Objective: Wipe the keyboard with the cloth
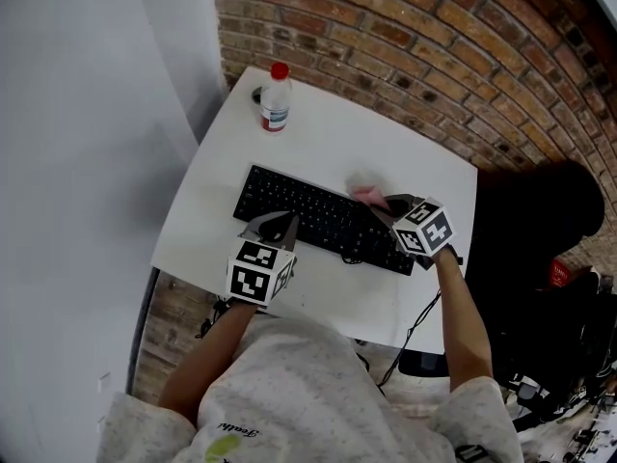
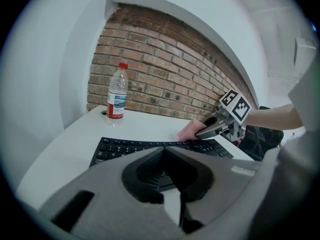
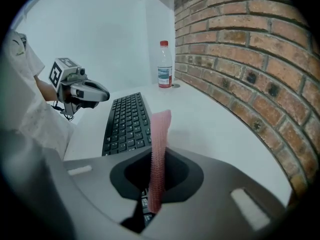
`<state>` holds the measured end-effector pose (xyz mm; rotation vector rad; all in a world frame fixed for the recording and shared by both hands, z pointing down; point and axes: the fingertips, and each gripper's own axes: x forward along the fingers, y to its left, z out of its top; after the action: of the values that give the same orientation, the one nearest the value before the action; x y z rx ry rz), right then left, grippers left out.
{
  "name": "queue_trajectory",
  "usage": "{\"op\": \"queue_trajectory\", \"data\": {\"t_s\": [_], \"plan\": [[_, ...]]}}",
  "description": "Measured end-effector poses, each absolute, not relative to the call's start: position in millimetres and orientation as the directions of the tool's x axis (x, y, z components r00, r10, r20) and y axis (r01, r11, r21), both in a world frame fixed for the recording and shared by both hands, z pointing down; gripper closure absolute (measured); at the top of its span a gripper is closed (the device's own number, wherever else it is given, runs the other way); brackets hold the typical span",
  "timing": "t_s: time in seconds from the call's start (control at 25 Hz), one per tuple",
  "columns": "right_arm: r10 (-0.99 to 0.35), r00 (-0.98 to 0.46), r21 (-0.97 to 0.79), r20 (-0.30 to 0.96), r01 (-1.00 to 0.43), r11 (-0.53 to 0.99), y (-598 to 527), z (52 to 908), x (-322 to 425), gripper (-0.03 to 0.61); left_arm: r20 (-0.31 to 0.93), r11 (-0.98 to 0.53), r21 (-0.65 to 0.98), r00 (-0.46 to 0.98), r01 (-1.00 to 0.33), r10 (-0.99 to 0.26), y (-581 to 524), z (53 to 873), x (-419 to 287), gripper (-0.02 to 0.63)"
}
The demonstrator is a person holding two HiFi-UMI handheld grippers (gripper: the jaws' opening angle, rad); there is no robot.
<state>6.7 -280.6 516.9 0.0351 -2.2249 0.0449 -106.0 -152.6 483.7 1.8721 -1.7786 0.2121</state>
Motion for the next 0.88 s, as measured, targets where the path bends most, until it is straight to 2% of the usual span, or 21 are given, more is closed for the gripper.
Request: {"op": "queue_trajectory", "data": {"t_s": [0.88], "plan": [[0.015,-0.567,0.024,0.823,0.060,0.998,-245.0,521.1,-66.5,0.555,0.445,0.063,0.302,0.082,-0.951,-0.892,-123.9,480.6,-156.5,0.617]]}}
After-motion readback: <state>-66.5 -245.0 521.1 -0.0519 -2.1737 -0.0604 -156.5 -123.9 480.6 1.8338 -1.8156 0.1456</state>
